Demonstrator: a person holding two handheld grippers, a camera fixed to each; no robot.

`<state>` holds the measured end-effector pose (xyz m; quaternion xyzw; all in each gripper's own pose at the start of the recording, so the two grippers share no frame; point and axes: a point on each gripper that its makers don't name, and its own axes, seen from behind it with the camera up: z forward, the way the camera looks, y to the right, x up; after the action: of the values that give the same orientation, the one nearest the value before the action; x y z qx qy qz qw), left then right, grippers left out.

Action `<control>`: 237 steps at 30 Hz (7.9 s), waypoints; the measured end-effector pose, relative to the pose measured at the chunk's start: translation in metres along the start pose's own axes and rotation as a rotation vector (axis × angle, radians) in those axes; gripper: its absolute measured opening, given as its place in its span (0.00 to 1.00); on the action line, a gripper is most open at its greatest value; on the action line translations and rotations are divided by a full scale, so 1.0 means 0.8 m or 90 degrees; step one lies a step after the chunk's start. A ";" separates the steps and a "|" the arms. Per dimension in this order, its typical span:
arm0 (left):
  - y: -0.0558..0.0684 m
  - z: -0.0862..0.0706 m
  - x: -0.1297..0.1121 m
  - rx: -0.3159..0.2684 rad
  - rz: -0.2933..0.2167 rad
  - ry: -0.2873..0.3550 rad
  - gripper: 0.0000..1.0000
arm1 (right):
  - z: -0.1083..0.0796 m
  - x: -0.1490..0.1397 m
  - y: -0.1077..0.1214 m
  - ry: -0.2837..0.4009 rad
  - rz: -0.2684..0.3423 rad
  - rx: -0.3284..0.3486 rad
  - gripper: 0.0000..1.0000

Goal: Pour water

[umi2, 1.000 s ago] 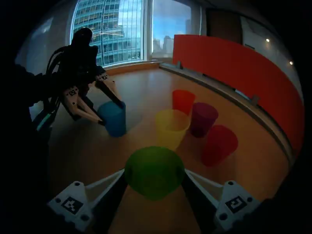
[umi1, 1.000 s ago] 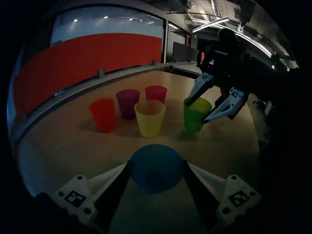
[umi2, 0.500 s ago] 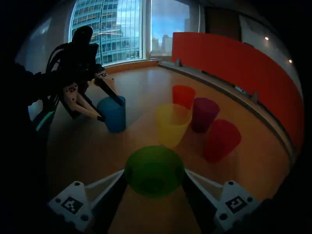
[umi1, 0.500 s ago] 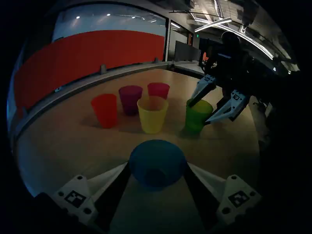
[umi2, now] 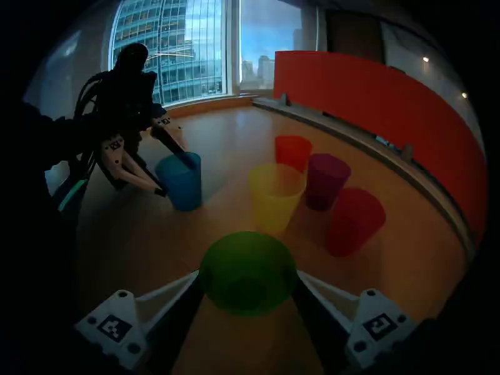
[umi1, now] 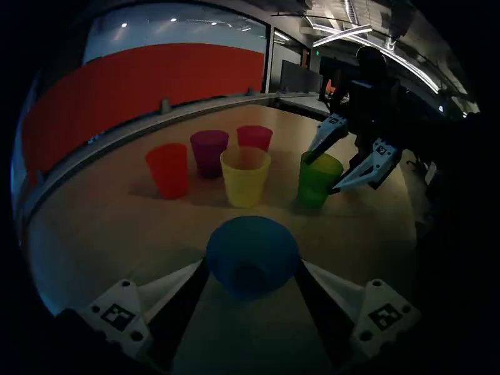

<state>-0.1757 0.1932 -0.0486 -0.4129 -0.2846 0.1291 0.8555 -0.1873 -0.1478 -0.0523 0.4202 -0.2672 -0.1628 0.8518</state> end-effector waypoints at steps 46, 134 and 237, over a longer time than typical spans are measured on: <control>-0.064 -0.109 -0.014 0.217 -0.064 0.105 0.99 | -0.132 -0.007 0.058 0.115 0.111 -0.228 1.00; -0.169 -0.198 0.034 0.577 -0.111 0.409 0.99 | -0.210 0.098 0.144 0.383 0.214 -0.636 1.00; -0.174 -0.181 0.012 0.552 -0.136 0.391 0.99 | -0.150 0.084 0.125 0.421 0.190 -0.613 1.00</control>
<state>-0.0840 0.0188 -0.0084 -0.0098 0.0175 0.0200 0.9996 -0.0565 -0.0467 -0.0111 -0.0262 0.0596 -0.0046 0.9979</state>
